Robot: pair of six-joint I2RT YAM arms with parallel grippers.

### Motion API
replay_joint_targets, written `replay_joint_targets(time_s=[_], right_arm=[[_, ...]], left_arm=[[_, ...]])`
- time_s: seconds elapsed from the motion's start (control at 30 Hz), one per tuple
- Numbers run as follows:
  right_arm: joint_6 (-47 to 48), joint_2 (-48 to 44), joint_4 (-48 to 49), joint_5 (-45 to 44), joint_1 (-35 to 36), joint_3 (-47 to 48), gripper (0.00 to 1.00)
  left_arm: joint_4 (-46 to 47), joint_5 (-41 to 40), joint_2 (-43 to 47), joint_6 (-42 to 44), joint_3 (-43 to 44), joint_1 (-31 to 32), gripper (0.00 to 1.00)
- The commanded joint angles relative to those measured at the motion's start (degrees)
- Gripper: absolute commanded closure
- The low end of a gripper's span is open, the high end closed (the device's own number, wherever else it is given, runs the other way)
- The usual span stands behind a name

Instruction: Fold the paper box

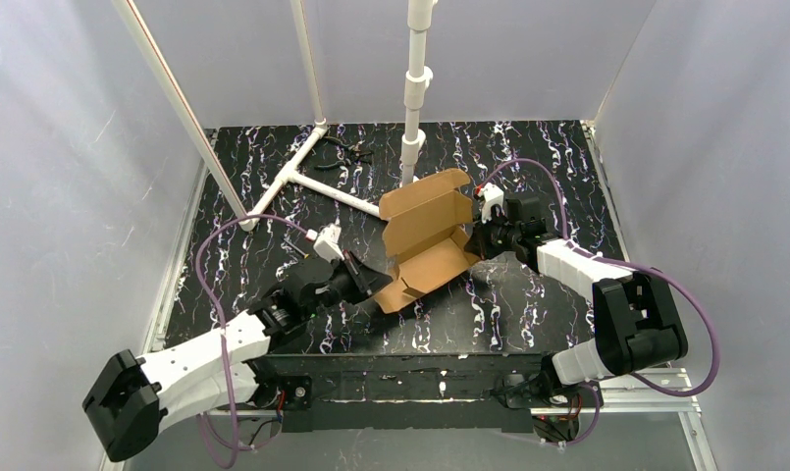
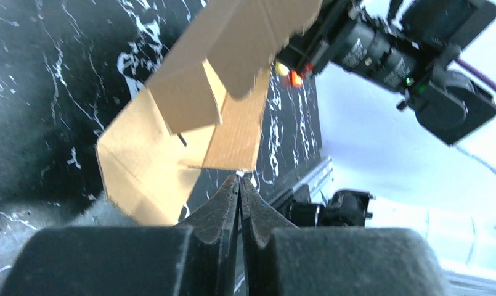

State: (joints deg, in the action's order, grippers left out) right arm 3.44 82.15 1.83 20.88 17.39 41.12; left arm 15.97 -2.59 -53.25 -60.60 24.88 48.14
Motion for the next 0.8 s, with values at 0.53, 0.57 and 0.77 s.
replay_joint_targets(time_s=[0.53, 0.57, 0.77], right_arm=[[-1.0, 0.8, 2.7, 0.1, 0.4, 1.2, 0.99], [-1.0, 0.8, 2.7, 0.1, 0.4, 1.2, 0.99], [-0.6, 0.8, 2.7, -0.6, 0.4, 1.2, 0.99]], left_arm=[[-1.4, -4.6, -21.7, -2.8, 11.3, 7.3, 1.00], [-1.4, -4.6, -21.2, -1.3, 11.7, 7.3, 1.00], [-3.0, -4.2, -9.1, 9.2, 8.3, 7.3, 1.00]])
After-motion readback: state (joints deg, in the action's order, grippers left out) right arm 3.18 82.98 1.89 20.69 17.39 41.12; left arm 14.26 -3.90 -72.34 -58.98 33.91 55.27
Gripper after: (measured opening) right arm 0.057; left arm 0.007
